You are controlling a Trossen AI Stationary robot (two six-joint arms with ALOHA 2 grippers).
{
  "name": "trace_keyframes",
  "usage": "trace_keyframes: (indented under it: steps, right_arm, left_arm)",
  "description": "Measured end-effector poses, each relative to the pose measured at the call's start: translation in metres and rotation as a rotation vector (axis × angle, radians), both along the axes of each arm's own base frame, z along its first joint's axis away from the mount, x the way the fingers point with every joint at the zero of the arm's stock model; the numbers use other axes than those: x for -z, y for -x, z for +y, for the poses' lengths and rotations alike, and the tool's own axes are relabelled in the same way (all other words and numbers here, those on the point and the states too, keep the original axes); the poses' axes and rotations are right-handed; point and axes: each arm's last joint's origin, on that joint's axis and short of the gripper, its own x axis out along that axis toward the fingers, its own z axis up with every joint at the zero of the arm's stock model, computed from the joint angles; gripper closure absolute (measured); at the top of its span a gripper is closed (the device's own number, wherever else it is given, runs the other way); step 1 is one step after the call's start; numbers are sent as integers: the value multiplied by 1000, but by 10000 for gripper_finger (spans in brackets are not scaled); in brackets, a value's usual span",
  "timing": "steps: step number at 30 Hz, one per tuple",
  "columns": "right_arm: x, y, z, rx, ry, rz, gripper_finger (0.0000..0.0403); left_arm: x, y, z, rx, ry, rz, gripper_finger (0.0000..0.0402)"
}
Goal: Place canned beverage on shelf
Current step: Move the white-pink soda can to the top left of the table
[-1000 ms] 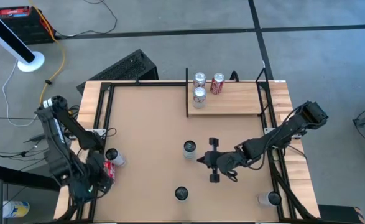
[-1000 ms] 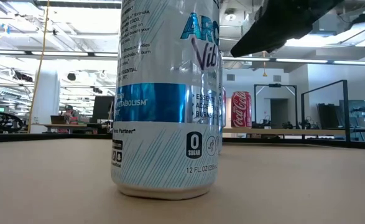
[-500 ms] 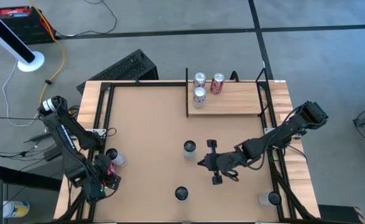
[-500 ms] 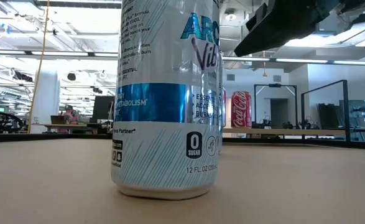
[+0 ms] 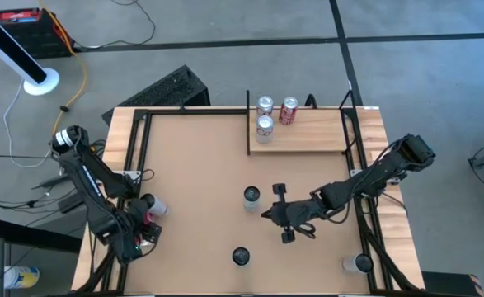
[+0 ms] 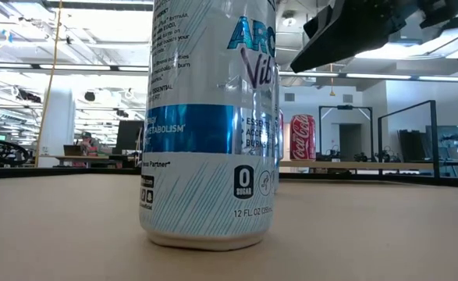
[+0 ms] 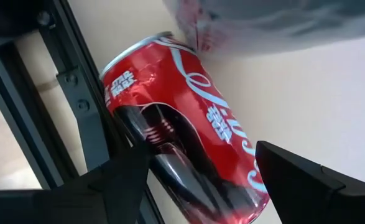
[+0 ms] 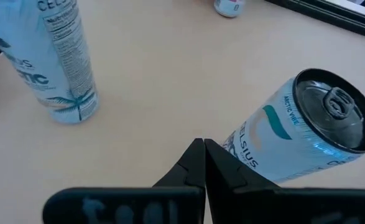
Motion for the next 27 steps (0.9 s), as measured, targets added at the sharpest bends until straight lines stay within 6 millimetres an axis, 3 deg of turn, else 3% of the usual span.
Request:
trace_keyframes:
  steps: [9, 27]
  right_arm:
    - [-1, -1, -1, 6, -3, -8, 379]
    - [-1, -3, -6, 40, -23, -8, 379]
  left_arm:
    - [-8, 0, 8, 114, 10, -58, 121]
    - [-65, 1, 21, 233, -93, -216, 121]
